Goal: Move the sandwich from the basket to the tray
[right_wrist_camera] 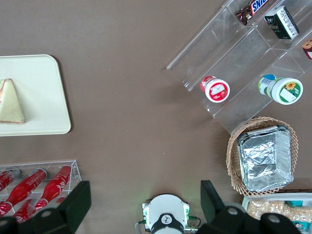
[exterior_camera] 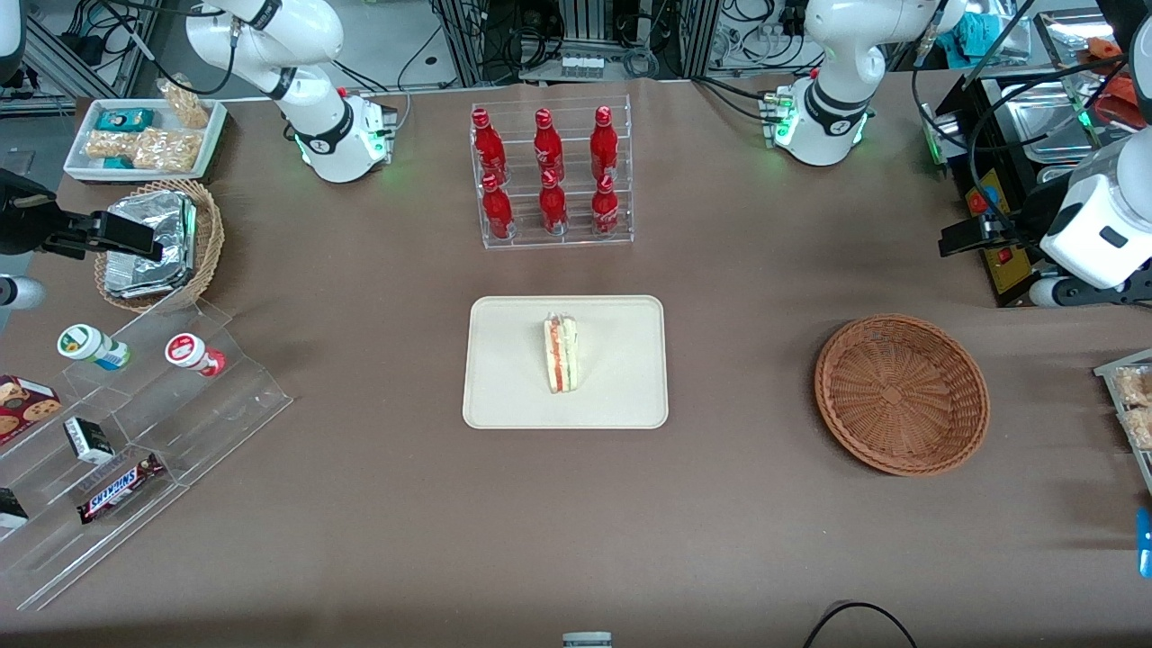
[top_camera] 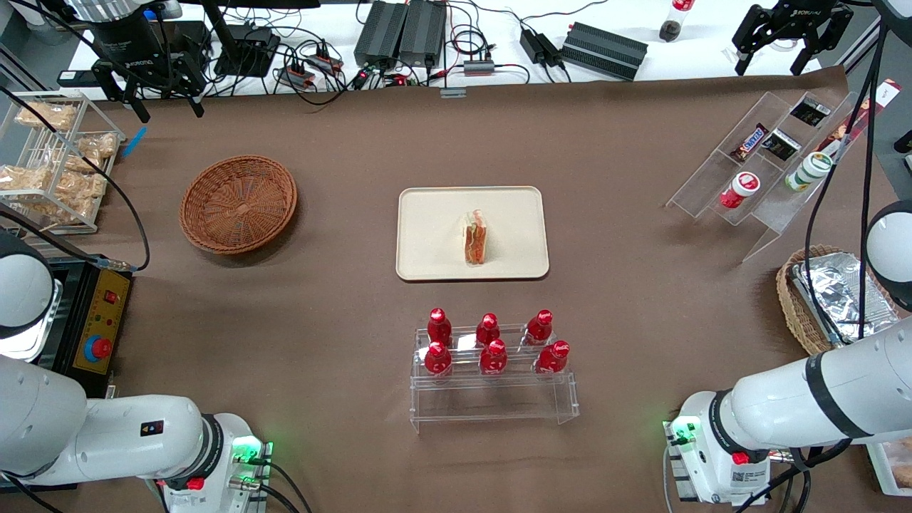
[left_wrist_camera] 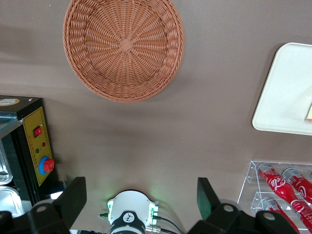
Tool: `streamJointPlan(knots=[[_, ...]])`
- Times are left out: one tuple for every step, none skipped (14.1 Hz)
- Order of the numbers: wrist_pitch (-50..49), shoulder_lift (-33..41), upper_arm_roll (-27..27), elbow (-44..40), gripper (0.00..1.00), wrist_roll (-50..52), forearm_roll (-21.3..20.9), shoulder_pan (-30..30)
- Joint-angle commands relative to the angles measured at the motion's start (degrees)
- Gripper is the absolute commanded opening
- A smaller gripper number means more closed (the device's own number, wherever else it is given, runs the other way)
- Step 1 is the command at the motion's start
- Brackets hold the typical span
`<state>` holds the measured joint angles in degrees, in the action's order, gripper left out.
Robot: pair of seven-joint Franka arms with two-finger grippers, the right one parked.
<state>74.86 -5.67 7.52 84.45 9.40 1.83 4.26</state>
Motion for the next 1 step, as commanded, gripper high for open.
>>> streamJointPlan(knots=[[0.3,-0.3,-0.4,-0.7,1.00,0.4,-0.1,-0.5]])
